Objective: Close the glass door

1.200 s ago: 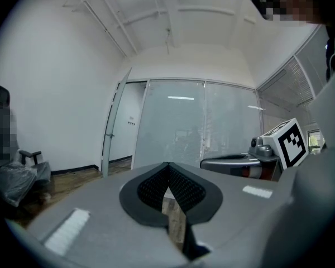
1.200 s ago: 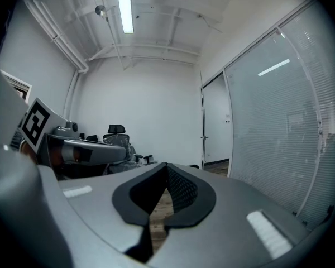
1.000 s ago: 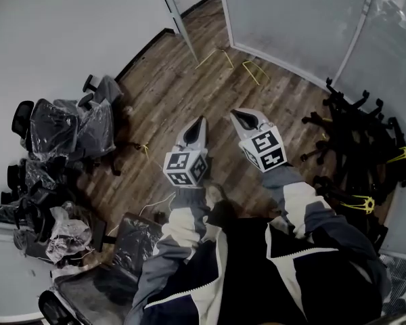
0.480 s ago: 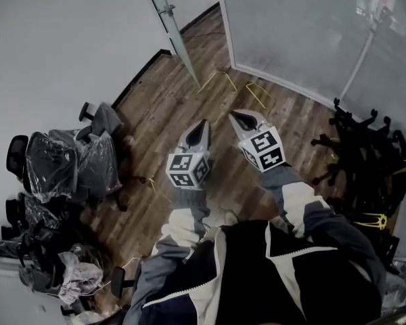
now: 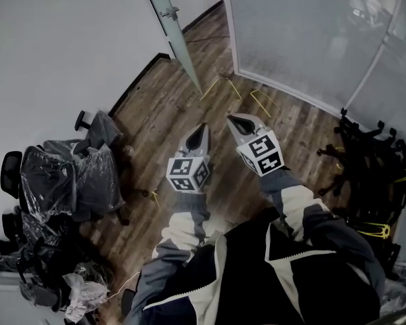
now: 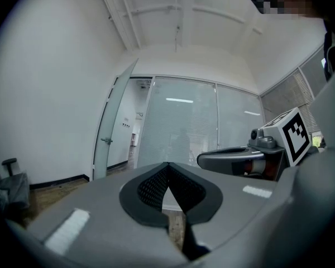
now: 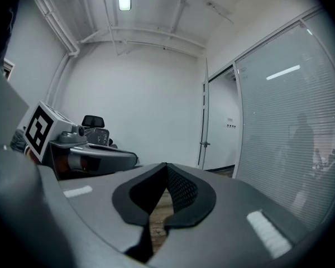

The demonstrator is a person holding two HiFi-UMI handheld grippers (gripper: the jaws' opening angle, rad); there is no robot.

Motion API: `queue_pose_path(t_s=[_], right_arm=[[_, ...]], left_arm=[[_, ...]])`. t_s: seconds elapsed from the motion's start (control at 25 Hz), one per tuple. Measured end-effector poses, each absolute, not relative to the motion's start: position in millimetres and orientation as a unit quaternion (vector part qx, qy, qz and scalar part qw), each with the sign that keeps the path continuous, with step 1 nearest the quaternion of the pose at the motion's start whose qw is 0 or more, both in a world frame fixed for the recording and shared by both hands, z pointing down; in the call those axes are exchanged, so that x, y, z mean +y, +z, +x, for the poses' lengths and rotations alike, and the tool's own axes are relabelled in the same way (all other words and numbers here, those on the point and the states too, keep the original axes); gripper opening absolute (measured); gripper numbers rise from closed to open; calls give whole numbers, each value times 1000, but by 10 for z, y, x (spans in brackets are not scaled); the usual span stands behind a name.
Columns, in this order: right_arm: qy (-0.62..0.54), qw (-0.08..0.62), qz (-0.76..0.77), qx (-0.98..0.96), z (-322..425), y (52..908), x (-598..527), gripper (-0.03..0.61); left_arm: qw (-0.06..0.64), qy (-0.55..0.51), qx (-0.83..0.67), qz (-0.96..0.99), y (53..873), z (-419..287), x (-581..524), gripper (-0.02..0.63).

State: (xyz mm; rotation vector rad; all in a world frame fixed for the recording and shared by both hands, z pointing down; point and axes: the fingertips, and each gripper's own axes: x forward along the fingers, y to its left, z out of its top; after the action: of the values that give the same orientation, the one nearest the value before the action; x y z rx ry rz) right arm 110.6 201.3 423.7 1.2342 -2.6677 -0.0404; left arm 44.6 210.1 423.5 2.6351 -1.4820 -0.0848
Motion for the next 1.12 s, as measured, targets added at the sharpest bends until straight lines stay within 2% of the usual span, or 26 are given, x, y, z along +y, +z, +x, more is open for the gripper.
queue_pose_path(t_s=[0.56,1.12], right_arm=[[-32,114,349,-930,721,4361,184,5],[-22,101,292,-951,701,4237,-1488,5]], left_arm=[[68,-36,-573,816,4327,-25,377,0],[59,-16,-627,776,4222,-78,-1120,0]])
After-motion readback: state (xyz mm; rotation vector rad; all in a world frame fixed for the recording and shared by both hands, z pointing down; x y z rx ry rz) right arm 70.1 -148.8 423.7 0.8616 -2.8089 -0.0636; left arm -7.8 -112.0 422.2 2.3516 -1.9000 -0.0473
